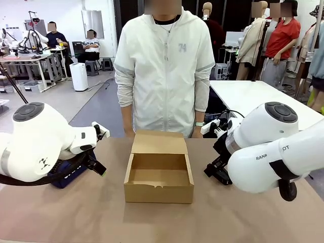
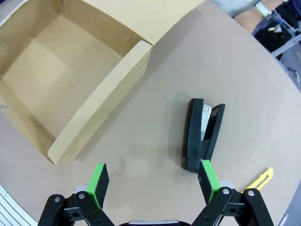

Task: Pack the items into the box.
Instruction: Pick up the item indicated by the person and place it inside the Mailer Box.

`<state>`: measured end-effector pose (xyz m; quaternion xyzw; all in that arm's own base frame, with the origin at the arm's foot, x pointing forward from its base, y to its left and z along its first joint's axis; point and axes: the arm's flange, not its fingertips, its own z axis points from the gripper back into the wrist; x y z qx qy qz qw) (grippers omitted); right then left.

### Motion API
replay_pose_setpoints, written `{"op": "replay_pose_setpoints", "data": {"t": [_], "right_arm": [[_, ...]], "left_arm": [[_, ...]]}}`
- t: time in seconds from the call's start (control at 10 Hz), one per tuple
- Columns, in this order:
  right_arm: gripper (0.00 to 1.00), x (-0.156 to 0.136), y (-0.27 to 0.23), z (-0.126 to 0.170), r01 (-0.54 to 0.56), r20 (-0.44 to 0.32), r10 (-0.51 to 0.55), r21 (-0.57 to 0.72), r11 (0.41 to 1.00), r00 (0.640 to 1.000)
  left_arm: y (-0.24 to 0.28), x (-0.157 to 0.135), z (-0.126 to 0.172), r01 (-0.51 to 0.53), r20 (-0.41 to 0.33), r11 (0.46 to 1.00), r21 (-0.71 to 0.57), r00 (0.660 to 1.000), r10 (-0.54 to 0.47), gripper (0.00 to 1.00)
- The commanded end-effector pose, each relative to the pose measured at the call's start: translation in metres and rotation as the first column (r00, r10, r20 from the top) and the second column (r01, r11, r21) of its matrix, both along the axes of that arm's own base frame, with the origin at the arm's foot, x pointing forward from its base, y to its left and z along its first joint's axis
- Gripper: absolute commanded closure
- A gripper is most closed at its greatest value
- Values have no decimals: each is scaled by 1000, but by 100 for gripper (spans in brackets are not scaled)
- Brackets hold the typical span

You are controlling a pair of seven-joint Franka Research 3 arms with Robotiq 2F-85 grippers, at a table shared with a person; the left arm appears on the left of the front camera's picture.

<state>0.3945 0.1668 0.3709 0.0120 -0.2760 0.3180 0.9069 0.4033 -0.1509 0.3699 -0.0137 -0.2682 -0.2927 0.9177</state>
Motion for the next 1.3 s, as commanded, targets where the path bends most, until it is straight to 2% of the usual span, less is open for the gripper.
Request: {"op": "replay_pose_setpoints", "data": {"t": [0.0,0.5,0.6,0.7,0.8,0.9,1.0,1.1,1.2], "right_arm": [[0,0,0,0,0,0,0,1,1000,1000],[0,0,0,0,0,0,0,0,1000,1000],[0,-4,0,12,-24,-48,29,89,996,998],[0,-3,-5,32,27,-130,-2,189,982,992],[0,4,-18,58,163,-175,-106,351,922,979],[0,2,-34,85,197,-284,-44,537,820,958],[0,2,-57,107,222,-351,25,644,732,936],[0,-8,-87,132,259,-410,97,723,640,907],[0,-17,-124,148,287,-399,88,781,555,913]], "left_arm": [[0,0,0,0,0,1000,0,1000,0,0],[0,0,0,0,0,1000,0,1000,0,0],[5,-8,12,97,-44,994,-59,994,-100,0],[10,-11,30,146,-84,976,-159,983,-161,0],[14,-12,60,100,-130,941,-324,980,-149,0],[25,-16,88,83,-164,891,-446,971,-173,0],[46,-14,111,108,-186,795,-596,945,-268,0],[86,-13,139,29,-212,691,-722,942,-261,0],[130,-14,155,-47,-192,601,-798,965,-180,0]]}}
